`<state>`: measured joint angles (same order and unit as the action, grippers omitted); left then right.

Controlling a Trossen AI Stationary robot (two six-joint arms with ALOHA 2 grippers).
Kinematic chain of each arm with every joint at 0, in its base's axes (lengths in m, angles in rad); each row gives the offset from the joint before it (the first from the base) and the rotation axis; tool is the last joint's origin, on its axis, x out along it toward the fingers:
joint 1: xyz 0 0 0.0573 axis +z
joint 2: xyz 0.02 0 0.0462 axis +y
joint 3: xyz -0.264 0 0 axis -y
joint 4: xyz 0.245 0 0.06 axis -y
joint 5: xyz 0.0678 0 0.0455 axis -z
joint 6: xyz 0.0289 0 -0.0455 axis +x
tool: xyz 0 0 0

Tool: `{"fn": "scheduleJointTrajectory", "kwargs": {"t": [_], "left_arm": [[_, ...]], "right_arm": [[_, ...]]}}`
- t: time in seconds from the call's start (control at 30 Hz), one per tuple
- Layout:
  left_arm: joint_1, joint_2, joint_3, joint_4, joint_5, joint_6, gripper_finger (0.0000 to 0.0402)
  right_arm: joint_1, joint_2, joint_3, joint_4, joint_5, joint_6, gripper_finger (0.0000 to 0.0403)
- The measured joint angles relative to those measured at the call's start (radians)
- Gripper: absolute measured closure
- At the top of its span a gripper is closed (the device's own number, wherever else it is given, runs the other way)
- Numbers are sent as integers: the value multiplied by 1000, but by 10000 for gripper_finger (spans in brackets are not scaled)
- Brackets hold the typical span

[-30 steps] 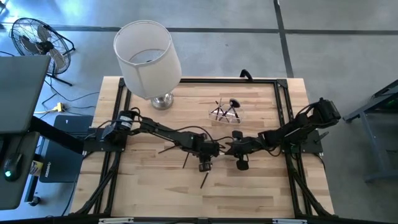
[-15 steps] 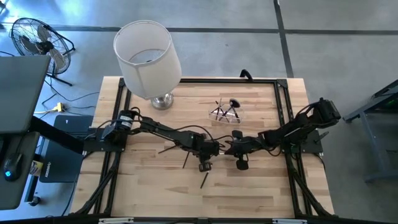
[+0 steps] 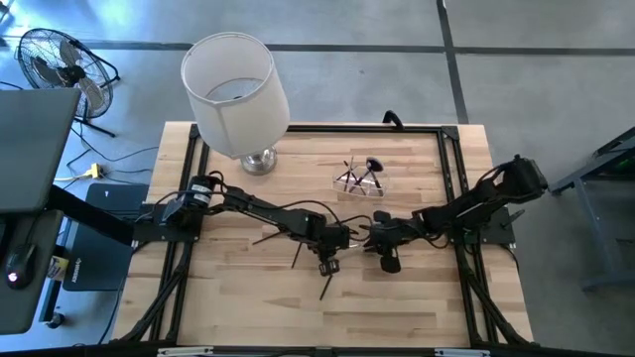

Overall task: Pick & Place Makeup Supplies
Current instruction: Put the makeup brush into the transparent organizer

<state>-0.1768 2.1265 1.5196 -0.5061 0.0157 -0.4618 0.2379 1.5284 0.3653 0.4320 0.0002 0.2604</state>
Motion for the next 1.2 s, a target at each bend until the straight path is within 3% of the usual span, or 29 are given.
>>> {"fn": "scheduleJointTrajectory", "kwargs": {"t": [0.1,0.23,0.4,0.57,0.7,0.83,1.0,1.1,1.2], "left_arm": [[0,-2,1,-30,-12,-96,398],[-11,-25,-4,-17,-81,-116,399],[-28,-92,-2,68,-200,-115,399],[-43,-152,-50,59,-319,-106,399],[-60,-233,-189,107,-376,-180,399],[-68,-315,-350,488,-415,-197,399],[-51,-334,-463,1013,-450,-144,399],[-44,-335,-462,1183,-437,-132,399],[-39,-335,-440,1227,-393,-116,399]], "right_arm": [[-2,-73,0,-118,2,59,309],[-1,-218,-1,-286,-22,141,269],[10,-416,-1,-504,-36,294,250],[110,-633,-1,-628,123,399,261],[206,-774,-1,-671,258,469,277],[261,-823,-2,-632,422,461,288],[274,-800,0,-443,614,488,287],[266,-780,-3,-317,645,426,279],[254,-759,-2,-169,627,329,266]]}}
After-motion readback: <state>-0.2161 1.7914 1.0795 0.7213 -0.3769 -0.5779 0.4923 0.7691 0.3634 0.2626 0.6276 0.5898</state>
